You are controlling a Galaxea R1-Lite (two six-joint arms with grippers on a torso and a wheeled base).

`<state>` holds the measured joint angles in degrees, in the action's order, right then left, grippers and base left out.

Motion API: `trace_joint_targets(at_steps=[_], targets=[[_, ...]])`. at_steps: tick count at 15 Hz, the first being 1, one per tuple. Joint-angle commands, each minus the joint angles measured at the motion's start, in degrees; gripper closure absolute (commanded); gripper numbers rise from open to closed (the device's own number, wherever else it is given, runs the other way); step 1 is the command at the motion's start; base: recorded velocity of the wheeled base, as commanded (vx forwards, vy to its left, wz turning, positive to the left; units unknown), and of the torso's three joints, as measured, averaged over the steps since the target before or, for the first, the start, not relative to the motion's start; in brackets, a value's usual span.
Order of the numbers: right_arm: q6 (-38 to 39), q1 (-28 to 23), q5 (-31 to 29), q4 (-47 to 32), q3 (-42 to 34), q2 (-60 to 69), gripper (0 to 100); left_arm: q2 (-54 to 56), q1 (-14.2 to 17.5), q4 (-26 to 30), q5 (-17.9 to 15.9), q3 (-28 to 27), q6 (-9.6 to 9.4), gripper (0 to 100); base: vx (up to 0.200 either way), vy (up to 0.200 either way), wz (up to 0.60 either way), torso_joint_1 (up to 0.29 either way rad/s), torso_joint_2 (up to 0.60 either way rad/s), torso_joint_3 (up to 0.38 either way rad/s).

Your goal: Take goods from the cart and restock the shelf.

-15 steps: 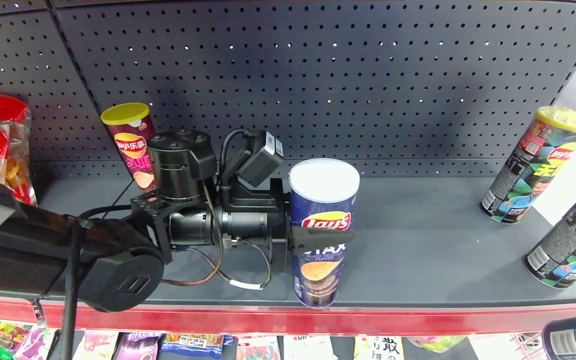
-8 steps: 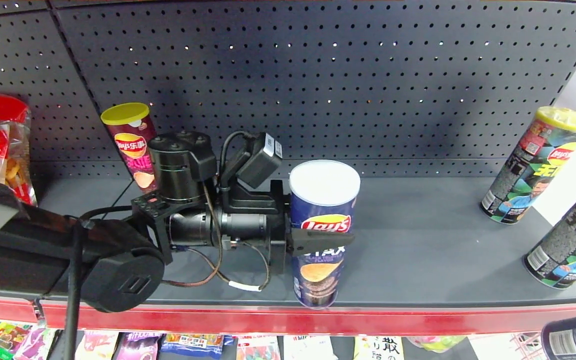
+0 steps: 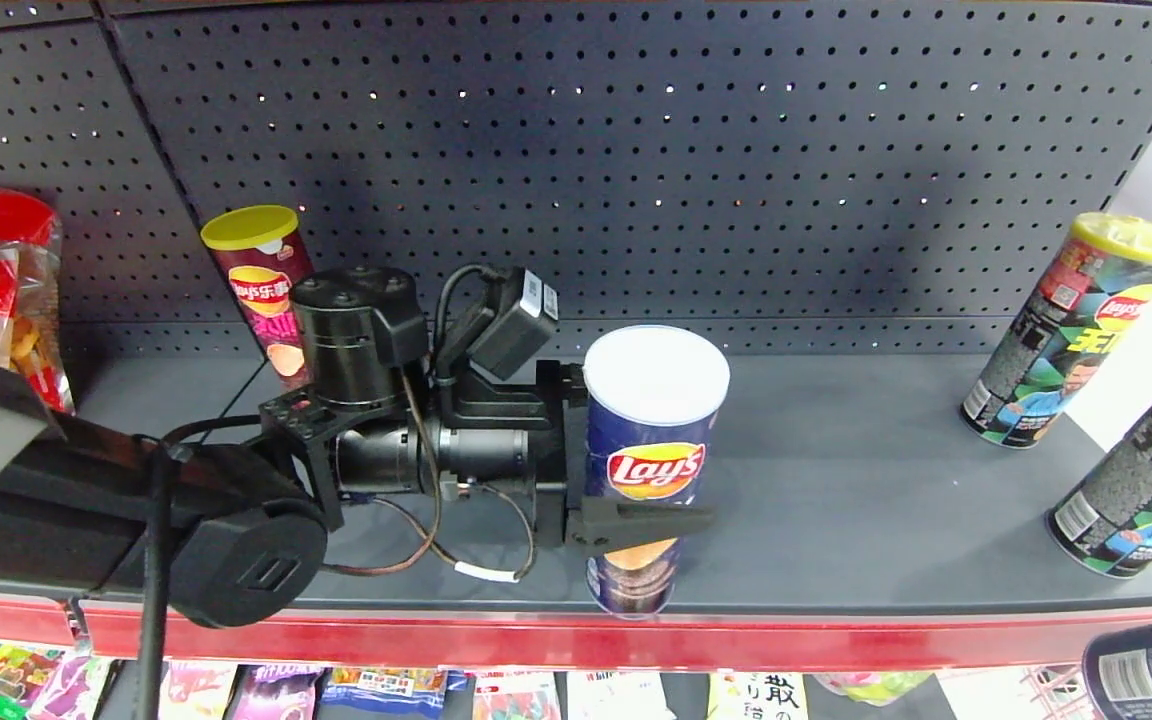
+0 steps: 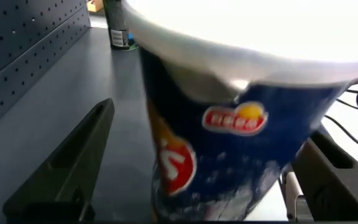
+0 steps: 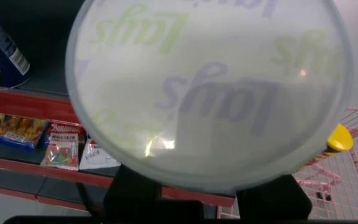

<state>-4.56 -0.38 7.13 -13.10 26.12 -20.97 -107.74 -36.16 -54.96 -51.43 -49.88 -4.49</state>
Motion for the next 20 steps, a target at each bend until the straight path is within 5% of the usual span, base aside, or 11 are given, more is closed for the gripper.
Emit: trace_joint_targets(at_steps=[1, 5, 10, 18, 20], targets=[[-0.10, 0.11, 0.08, -0.08, 1.12, -1.62, 100, 0.78, 0.83, -1.47, 0.02, 2.60, 0.00, 0, 0.000, 0.000, 0.00, 0.000, 0.00, 0.000], [-0.63, 3.98, 1.13, -0.08, 8.15, -9.62, 100, 4.64, 0.91, -4.20, 0.10, 9.10, 0.09, 0, 0.000, 0.000, 0.00, 0.000, 0.00, 0.000], [-0.63, 15.06, 1.31, -0.08, 12.46, -18.93, 100, 8.42, 1.97, -4.20, 0.72, 13.15, 0.00, 0, 0.000, 0.000, 0.00, 0.000, 0.00, 0.000], [-0.63, 21.03, 1.31, 0.54, 20.02, -30.18, 100, 14.40, 6.01, -4.28, 0.81, 21.41, -0.52, 0, 0.000, 0.000, 0.00, 0.000, 0.00, 0.000], [-0.63, 22.26, 1.39, 0.54, 23.01, -34.75, 100, 16.86, 6.71, -4.20, 4.59, 24.57, -1.23, 0, 0.000, 0.000, 0.00, 0.000, 0.00, 0.000]])
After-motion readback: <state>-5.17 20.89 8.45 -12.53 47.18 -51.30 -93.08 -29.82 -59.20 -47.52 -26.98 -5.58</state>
